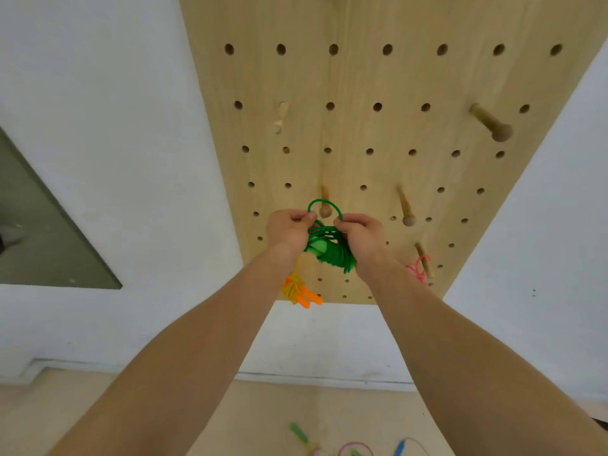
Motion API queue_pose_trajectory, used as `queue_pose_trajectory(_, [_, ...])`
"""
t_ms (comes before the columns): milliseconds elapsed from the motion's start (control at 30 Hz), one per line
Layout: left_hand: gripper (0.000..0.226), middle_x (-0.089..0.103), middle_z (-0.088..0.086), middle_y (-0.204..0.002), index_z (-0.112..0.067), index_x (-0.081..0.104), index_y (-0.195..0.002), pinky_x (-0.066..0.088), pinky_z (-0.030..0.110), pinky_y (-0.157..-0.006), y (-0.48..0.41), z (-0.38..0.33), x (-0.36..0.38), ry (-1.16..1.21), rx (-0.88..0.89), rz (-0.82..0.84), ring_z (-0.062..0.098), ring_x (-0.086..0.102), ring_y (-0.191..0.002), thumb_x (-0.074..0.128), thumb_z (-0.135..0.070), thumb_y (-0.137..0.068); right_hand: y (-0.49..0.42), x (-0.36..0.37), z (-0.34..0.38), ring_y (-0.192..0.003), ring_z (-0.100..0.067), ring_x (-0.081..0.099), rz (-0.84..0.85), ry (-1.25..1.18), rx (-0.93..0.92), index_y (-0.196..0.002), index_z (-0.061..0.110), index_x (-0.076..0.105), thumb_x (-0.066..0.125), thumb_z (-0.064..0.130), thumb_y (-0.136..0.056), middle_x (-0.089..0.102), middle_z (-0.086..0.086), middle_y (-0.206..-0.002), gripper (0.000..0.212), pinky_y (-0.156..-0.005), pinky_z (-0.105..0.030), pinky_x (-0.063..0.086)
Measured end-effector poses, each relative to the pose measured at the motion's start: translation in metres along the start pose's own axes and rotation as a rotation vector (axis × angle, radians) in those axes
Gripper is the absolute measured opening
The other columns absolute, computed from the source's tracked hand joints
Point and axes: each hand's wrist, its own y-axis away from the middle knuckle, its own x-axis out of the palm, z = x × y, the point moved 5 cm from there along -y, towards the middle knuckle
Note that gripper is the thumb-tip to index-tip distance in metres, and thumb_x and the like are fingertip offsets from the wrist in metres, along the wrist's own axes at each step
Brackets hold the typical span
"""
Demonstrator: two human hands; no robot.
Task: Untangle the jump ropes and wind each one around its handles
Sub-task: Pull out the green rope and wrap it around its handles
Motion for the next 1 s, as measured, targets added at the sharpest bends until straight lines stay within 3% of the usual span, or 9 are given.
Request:
queue_pose_trajectory(67, [0.017, 0.072, -0.001, -0.074, -0.019, 0.073, -0.077, 0.058, 0.030, -0.066, -0.013, 0.005, 0.006, -0.008, -0.002, 0.001, 0.018, 0.069, -0.069, 0.069, -0.019, -0.094, -0.010, 0.001, -0.003, -0.081, -0.027, 0.069, -0.015, -0.002, 0.001, -0.091, 0.013, 0.069, 0.072, 0.005, -0.084, 0.071, -0.012, -0.088, 0.010, -0.077, -0.040, 0.061])
queue_pose_trajectory(133, [0.008, 0.074, 0.001, -0.078, -0.014, 0.075, -0.088, 0.054, 0.028, -0.062, -0.024, 0.008, 0.008, -0.004, -0.010, -0.009, 0.015, 0.068, -0.068, 0.070, -0.019, -0.093, -0.019, 0.005, -0.003, -0.080, -0.025, 0.068, -0.001, 0.029, -0.017, -0.089, 0.014, 0.069, 0.071, 0.005, -0.085, 0.070, -0.011, -0.087, 0.010, -0.077, -0.038, 0.059])
queue_pose_trajectory(200, [0.010, 0.075, 0.004, -0.085, -0.013, 0.074, -0.097, 0.055, 0.028, -0.066, -0.034, 0.012, 0.007, 0.001, -0.022, -0.019, 0.017, 0.070, -0.075, 0.073, -0.020, -0.091, -0.029, 0.010, -0.002, -0.081, -0.023, 0.067, 0.014, 0.097, -0.060, -0.088, 0.014, 0.068, 0.071, 0.006, -0.087, 0.070, -0.007, -0.086, 0.009, -0.075, -0.034, 0.057])
queue_pose_trajectory(333, [0.006, 0.076, 0.001, -0.084, -0.016, 0.076, -0.092, 0.059, 0.034, -0.081, -0.045, 0.013, 0.009, -0.078, 0.026, 0.084, 0.020, 0.073, -0.085, 0.073, -0.021, -0.090, -0.038, 0.016, -0.001, -0.074, -0.009, 0.061, 0.027, 0.265, -0.148, -0.093, 0.015, 0.069, 0.073, 0.012, -0.088, 0.067, 0.003, -0.084, 0.008, -0.062, -0.018, 0.045])
queue_pose_trajectory(433, [0.010, 0.075, -0.004, -0.083, -0.015, 0.078, -0.094, 0.056, 0.028, -0.076, -0.048, 0.007, 0.012, -0.212, 0.098, 0.110, 0.016, 0.071, -0.083, 0.071, -0.023, -0.091, -0.041, 0.014, -0.003, -0.075, -0.007, 0.062, 0.018, 0.311, -0.162, -0.093, 0.017, 0.070, 0.074, 0.014, -0.088, 0.068, 0.004, -0.084, 0.007, -0.060, -0.016, 0.044])
queue_pose_trajectory(567, [0.014, 0.072, -0.005, -0.087, -0.017, 0.077, -0.102, 0.050, 0.021, -0.071, -0.043, -0.001, 0.015, -0.372, 0.182, 0.093, 0.013, 0.068, -0.086, 0.070, -0.025, -0.092, -0.043, 0.015, 0.002, -0.088, -0.015, 0.066, 0.033, 0.363, -0.187, -0.103, 0.014, 0.074, 0.068, 0.006, -0.087, 0.073, -0.002, -0.097, 0.019, -0.069, -0.018, 0.050])
queue_pose_trajectory(700, [0.045, 0.069, 0.003, -0.122, -0.013, 0.064, -0.130, 0.051, 0.032, -0.097, -0.032, -0.005, 0.007, -0.474, 0.236, 0.060, 0.017, 0.064, -0.112, 0.072, -0.032, -0.090, -0.035, 0.006, 0.009, -0.096, -0.014, 0.063, 0.036, 0.446, -0.200, -0.114, 0.017, 0.072, 0.060, 0.008, -0.090, 0.071, 0.001, -0.104, 0.028, -0.080, -0.024, 0.049])
queue_pose_trajectory(767, [0.050, 0.066, 0.004, -0.129, -0.012, 0.058, -0.136, 0.048, 0.034, -0.101, -0.020, -0.005, -0.001, -0.511, 0.233, 0.058, 0.019, 0.061, -0.118, 0.070, -0.031, -0.092, -0.029, -0.004, 0.012, -0.100, -0.015, 0.061, 0.049, 0.479, -0.200, -0.119, 0.017, 0.069, 0.057, 0.010, -0.091, 0.068, 0.002, -0.106, 0.031, -0.082, -0.024, 0.047])
queue_pose_trajectory(1000, [0.049, 0.057, 0.003, -0.140, -0.013, 0.052, -0.141, 0.050, 0.039, -0.100, 0.043, 0.005, -0.019, -0.707, 0.139, 0.153, 0.026, 0.064, -0.113, 0.060, -0.032, -0.096, 0.002, -0.050, 0.022, -0.099, -0.020, 0.061, 0.140, 0.747, -0.204, -0.127, 0.017, 0.063, 0.052, 0.013, -0.094, 0.064, -0.004, -0.123, 0.036, -0.088, -0.033, 0.052])
